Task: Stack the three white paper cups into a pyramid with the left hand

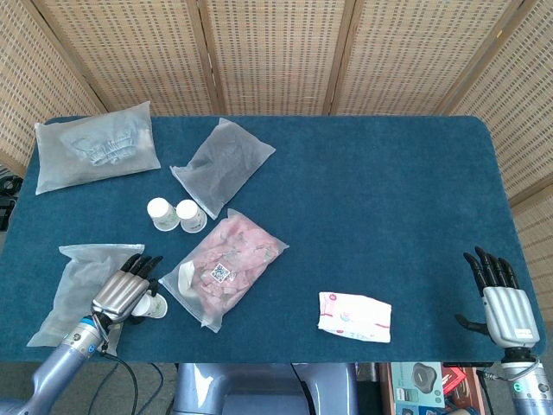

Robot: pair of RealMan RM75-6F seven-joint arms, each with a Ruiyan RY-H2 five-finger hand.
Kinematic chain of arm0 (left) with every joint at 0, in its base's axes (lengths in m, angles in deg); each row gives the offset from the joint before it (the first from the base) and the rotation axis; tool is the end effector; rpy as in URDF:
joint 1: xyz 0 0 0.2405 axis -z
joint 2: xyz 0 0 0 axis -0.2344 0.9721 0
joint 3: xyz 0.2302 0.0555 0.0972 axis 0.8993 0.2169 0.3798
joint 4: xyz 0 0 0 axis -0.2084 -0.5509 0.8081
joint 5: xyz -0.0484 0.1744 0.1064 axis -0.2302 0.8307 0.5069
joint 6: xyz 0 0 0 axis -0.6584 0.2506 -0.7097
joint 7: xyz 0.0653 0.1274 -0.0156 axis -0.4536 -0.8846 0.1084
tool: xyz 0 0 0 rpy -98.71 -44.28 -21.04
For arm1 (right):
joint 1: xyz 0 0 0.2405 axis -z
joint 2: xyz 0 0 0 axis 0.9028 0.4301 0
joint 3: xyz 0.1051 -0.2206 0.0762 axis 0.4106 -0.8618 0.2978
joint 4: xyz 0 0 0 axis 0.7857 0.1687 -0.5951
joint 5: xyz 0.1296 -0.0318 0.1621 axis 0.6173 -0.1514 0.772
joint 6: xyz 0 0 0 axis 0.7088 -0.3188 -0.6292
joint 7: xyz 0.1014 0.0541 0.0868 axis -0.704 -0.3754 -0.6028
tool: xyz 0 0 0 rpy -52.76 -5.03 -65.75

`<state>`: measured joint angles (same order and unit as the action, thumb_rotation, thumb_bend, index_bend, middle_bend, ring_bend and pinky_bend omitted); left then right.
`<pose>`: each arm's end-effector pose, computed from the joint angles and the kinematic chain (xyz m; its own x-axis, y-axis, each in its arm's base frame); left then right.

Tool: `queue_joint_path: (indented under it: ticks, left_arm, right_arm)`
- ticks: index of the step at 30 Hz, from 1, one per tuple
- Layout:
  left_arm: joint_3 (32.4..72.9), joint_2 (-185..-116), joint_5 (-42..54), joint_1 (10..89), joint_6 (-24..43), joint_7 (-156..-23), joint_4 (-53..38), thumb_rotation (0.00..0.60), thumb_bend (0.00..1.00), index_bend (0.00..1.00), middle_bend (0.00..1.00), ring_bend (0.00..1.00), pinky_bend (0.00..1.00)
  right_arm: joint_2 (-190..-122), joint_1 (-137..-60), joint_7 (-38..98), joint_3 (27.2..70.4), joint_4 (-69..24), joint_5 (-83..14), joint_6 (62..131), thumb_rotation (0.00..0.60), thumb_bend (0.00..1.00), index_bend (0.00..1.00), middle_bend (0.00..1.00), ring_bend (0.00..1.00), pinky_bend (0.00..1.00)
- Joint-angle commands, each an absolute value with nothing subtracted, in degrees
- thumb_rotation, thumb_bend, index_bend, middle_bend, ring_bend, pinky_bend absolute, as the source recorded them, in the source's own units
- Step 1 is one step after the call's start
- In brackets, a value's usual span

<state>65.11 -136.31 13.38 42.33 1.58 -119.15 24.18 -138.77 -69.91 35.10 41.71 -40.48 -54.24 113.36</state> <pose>-0.2364 0.2321 0.0445 0.6400 0.4298 0.6369 0.7684 -0.3661 -0.5250 -0.3159 -0.1841 0.1410 0.4072 -0.0730 0.9104 -0.9116 0.0294 0.4100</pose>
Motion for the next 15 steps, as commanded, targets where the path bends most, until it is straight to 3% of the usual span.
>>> queue_joint_path:
  ticks: [1,15]
  left_arm:
    - [64.9,-135.2,14.0,42.2,2.3,-118.4,24.9,0.6,0.22,0.48,0.0,0.0,0.0]
    - [60.1,-129.0,14.7,44.4,4.2,-115.8,31.4,0.6,0.22,0.48,0.0,0.0,0.0]
  right_arm:
    - [-138.8,-69.8,35.2,41.8,-40.5,-54.2,113.5,0.6,0.13,0.0,0.0,0.0,0.0]
    - [-139.0,-69.9,35.7,41.6,-40.6,-54.2,113.4,0.6,0.13,0.0,0.0,0.0,0.0]
